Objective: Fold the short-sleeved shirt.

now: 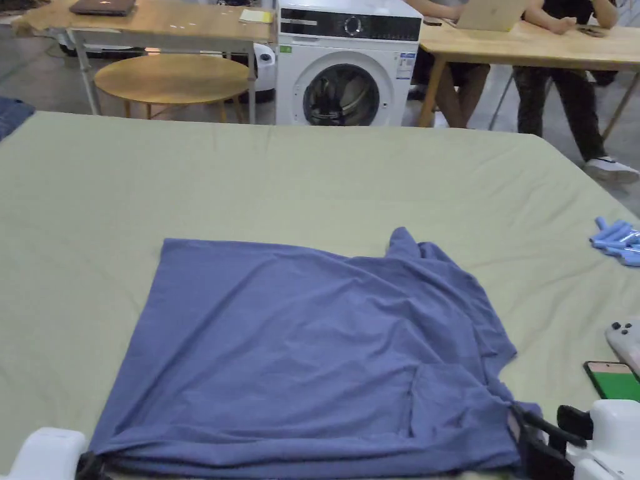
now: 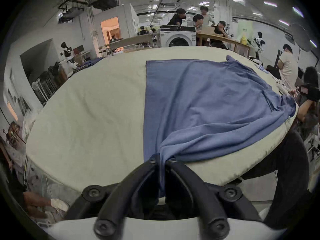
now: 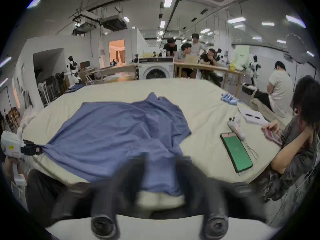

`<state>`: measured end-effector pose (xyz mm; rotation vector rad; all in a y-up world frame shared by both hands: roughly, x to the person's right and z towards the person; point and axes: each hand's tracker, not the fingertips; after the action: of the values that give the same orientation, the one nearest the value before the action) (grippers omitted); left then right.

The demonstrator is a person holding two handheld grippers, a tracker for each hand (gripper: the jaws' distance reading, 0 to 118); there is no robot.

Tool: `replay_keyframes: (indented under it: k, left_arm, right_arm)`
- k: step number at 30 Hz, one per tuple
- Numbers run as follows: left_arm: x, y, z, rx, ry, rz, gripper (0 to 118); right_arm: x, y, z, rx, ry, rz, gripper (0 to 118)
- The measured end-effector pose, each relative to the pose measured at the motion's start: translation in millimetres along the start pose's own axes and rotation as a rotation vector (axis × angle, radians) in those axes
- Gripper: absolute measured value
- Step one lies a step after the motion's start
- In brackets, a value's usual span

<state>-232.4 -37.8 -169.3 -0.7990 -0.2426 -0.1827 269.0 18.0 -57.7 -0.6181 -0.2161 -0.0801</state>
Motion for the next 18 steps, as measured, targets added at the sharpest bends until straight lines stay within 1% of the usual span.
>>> replay_keyframes:
  k: [1, 2, 3, 4, 6, 7, 8, 9, 10, 11, 12, 13, 14, 16, 18]
  left_arm:
    - [2, 2, 1, 0.001, -0.001, 0.002, 0]
    - [4, 3, 2, 0.005, -0.006, 0.007, 0]
    - [10, 8, 7, 0.011, -0.008, 0.008, 0]
    - [12, 10, 8, 0.013, -0.009, 0.007, 0]
    - [17, 13, 10, 0.011, -0.005, 0.003, 0]
    - [17, 15, 10, 0.009, -0.005, 0.003, 0]
    - [18, 17, 10, 0.008, -0.007, 0.003, 0]
    - [20, 17, 10, 0.005, -0.006, 0.004, 0]
    - [22, 18, 11, 0.002, -0.003, 0.003, 0]
    - [22, 20, 12, 0.000, 0.000, 0.003, 0]
    - [23, 21, 12, -0.002, 0.001, 0.004, 0]
    - [24, 22, 13, -0.004, 0.001, 0.004, 0]
    - [25, 22, 14, -0.007, 0.003, 0.002, 0]
    - [24, 23, 13, -0.013, 0.029, -0.022, 0]
    - [27, 27, 18, -0.013, 0.056, -0.042, 0]
  right_arm:
    - [5, -4, -4, -0.037, -0.023, 0.024, 118]
    - [7, -8, -6, -0.086, -0.029, 0.088, 117]
    - [8, -4, -4, -0.061, -0.036, 0.107, 118]
    - [8, -4, -6, -0.093, -0.049, 0.114, 118]
    - [15, -26, -29, -0.155, -0.032, 0.130, 117]
    - [16, -29, -36, -0.162, -0.027, 0.130, 116]
    - [17, -30, -44, -0.192, -0.026, 0.129, 112]
    - [17, -33, -55, -0.230, -0.009, 0.126, 102]
    - [18, -32, -60, -0.218, -0.002, 0.117, 76]
    - [18, -31, -62, -0.216, 0.006, 0.104, 23]
    - [19, -28, -65, -0.219, 0.002, 0.086, 4]
    - [23, -28, -67, -0.238, 0.031, 0.032, 4]
    - [23, -26, -65, -0.216, 0.040, 0.010, 4]
    - [21, -24, -57, -0.202, 0.031, 0.027, 4]
    - [23, -19, -50, -0.186, 0.037, 0.013, 4]
